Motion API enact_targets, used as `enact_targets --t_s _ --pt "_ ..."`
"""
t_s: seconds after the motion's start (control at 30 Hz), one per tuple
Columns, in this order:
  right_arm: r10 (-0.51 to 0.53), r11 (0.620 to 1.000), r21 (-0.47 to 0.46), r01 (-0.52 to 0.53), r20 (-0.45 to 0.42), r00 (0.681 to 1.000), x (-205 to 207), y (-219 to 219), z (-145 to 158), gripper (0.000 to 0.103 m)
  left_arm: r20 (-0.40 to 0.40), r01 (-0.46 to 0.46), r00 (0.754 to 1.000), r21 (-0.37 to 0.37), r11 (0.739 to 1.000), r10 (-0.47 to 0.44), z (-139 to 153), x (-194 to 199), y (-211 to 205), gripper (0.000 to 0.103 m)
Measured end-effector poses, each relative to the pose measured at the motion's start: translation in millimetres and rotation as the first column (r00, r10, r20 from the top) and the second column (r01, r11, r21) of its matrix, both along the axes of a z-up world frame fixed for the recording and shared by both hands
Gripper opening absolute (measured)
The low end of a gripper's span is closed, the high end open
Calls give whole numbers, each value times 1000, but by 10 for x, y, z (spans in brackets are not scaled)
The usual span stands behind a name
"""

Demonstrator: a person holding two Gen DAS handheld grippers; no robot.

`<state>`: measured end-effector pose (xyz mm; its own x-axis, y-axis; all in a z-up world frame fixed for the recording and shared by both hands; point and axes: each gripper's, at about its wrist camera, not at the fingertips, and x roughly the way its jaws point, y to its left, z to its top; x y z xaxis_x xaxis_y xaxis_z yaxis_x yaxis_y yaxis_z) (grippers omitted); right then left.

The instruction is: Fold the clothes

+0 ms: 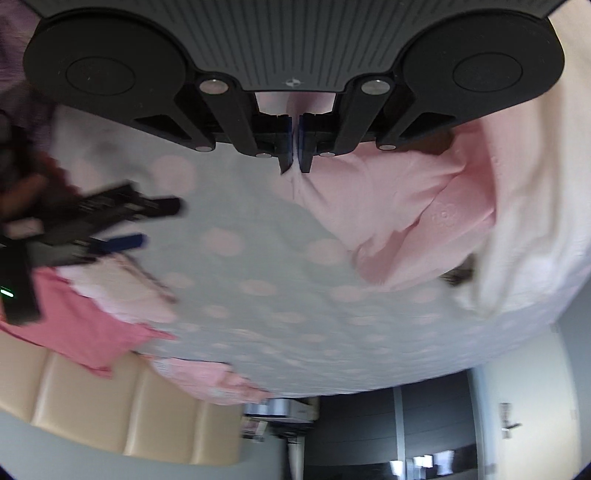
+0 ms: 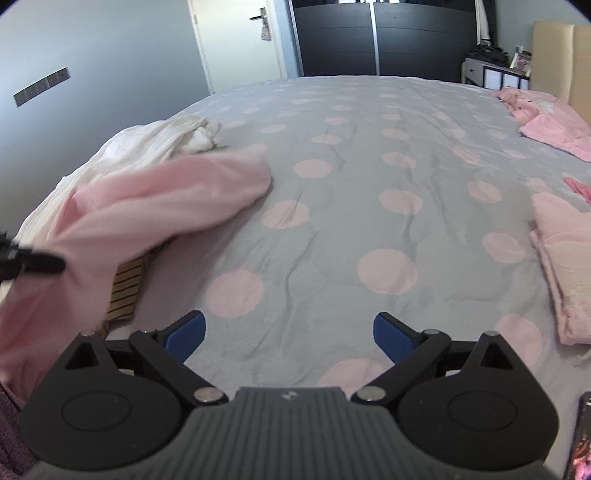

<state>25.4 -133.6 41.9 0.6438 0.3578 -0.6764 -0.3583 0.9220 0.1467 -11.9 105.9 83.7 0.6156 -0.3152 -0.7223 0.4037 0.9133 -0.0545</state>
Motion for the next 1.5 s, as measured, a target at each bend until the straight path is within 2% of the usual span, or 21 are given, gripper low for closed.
enact_targets --t_s 0.07,0.17,0.27,0.37,0.47,0.5,0.53,0.7,0.8,0.87,0.9,0.97,1.0,1.07,1.1,1.13,1.17,1.2,1.27,1.37,1.5 --pt "-30 1000 3 30 0 1000 4 -79 20 98 -46 91 995 -15 996 -91 -54 -85 -230 1" --pt "-67 998 17 67 -19 998 6 -186 11 98 -124 206 970 -27 978 -208 -192 -260 -517 1" --pt "-72 997 32 74 -46 996 -1 -219 -32 98 -190 260 946 -28 965 -261 -338 -334 -627 1" --pt "-40 998 45 43 -71 997 -29 -183 -86 98 -190 253 951 21 967 -244 -391 -330 -588 3" --pt "21 994 108 -8 -119 993 -68 -106 -146 98 -160 221 963 -2 975 -219 -262 -266 -485 28" --pt "37 992 122 -22 -127 991 -81 -68 -158 97 -147 210 967 -5 978 -209 -216 -247 -449 42" --pt "52 990 133 -34 -133 990 -93 -30 -170 97 -127 198 972 -1 980 -196 -165 -233 -410 51" --pt "104 983 168 -76 -162 981 -106 148 -244 97 -87 95 992 95 991 -87 -100 -35 -195 56" --pt "118 981 178 -82 -198 973 -86 247 -354 97 -91 4 996 224 975 17 -270 116 8 58" --pt "117 981 182 -73 -241 963 -54 302 -479 95 -129 -50 988 280 959 89 -459 224 147 59" --pt "117 981 179 -70 -263 958 -42 330 -546 93 -153 -70 981 295 953 119 -552 268 211 59" --pt "120 983 171 -70 -302 946 -24 386 -668 72 -229 -83 962 273 958 148 -728 316 301 59" --pt "126 983 167 -75 -320 939 -20 412 -727 67 -264 -74 953 266 961 146 -806 340 306 59" --pt "141 982 166 -88 -342 929 -14 443 -804 43 -304 -62 941 271 961 147 -921 385 285 50" --pt "146 982 165 -93 -345 927 -13 454 -817 32 -309 -61 940 269 961 147 -937 402 277 32" --pt "139 984 153 -91 -335 932 -13 449 -797 9 -314 -62 938 262 963 145 -940 413 280 16" --pt "130 986 139 -89 -322 938 -14 440 -772 4 -312 -70 938 253 965 149 -924 422 282 10" --pt "122 988 125 -86 -309 943 -15 432 -747 4 -304 -79 941 237 968 151 -884 420 288 2" --pt "88 993 97 -65 -257 962 -17 368 -645 2 -254 -79 959 182 980 125 -736 401 255 1" --pt "43 994 106 -25 -170 985 -6 194 -398 2 -141 -45 988 77 996 56 -376 398 86 1" --pt "1 993 116 2 -27 1000 31 -31 74 2 -33 -46 998 -51 998 45 119 481 -82 0"
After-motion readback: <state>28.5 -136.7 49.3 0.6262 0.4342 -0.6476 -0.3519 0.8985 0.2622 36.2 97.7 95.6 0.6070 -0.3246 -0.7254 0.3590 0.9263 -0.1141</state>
